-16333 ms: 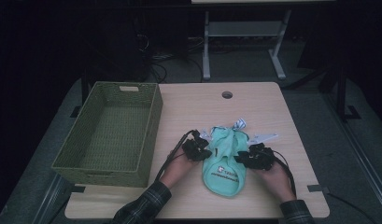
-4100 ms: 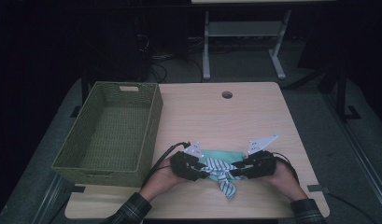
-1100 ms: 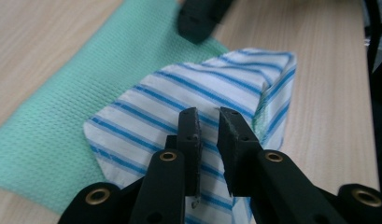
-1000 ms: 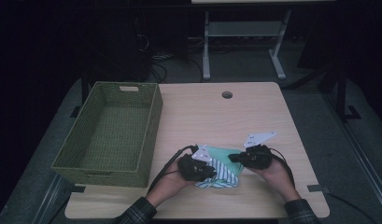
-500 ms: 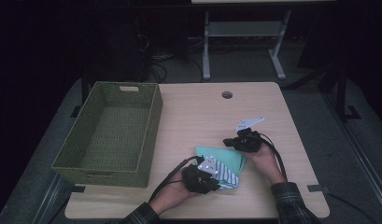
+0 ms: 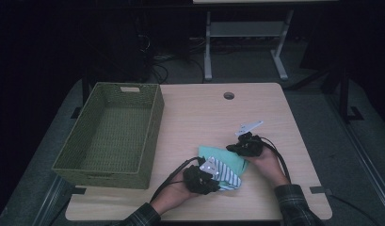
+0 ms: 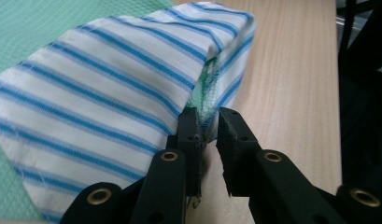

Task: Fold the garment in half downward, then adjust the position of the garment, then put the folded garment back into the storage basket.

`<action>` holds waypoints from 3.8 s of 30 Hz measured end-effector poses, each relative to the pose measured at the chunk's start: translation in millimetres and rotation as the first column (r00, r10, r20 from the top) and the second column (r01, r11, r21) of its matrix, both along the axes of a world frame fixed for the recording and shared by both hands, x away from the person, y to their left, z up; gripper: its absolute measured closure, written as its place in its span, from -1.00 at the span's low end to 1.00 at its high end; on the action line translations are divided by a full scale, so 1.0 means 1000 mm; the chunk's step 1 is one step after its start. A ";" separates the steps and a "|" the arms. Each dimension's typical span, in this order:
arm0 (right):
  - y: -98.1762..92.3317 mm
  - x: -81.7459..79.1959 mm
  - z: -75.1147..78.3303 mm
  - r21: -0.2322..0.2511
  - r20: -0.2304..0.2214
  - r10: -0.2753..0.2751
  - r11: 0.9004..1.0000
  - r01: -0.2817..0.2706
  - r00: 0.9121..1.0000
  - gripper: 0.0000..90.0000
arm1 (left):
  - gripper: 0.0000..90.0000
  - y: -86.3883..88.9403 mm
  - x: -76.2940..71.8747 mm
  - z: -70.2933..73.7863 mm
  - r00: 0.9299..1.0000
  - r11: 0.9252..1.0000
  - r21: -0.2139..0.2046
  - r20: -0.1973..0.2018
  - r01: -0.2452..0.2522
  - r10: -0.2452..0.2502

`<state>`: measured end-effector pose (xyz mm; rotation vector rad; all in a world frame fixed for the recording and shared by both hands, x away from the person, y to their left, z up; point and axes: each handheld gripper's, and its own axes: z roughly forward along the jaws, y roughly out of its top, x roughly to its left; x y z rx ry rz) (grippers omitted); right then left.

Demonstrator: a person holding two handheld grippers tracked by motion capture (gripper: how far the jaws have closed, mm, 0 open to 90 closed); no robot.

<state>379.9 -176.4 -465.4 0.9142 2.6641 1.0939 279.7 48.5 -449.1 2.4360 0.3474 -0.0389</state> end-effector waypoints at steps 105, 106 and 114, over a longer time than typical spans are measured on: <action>-0.090 -0.079 -0.018 -0.010 0.093 -0.245 0.969 0.247 0.965 -0.92 | -0.71 -0.028 0.056 -0.006 0.997 0.981 0.184 0.043 0.053 -0.062; -0.090 -0.079 -0.018 -0.010 0.093 -0.245 0.969 0.247 0.965 -0.92 | -0.70 -0.028 0.056 -0.006 0.997 0.981 0.187 0.045 0.050 -0.060; -0.090 -0.079 -0.018 -0.011 0.092 -0.242 0.970 0.244 0.966 -0.92 | -0.33 -0.026 0.055 -0.001 0.998 0.980 0.197 0.043 0.027 -0.036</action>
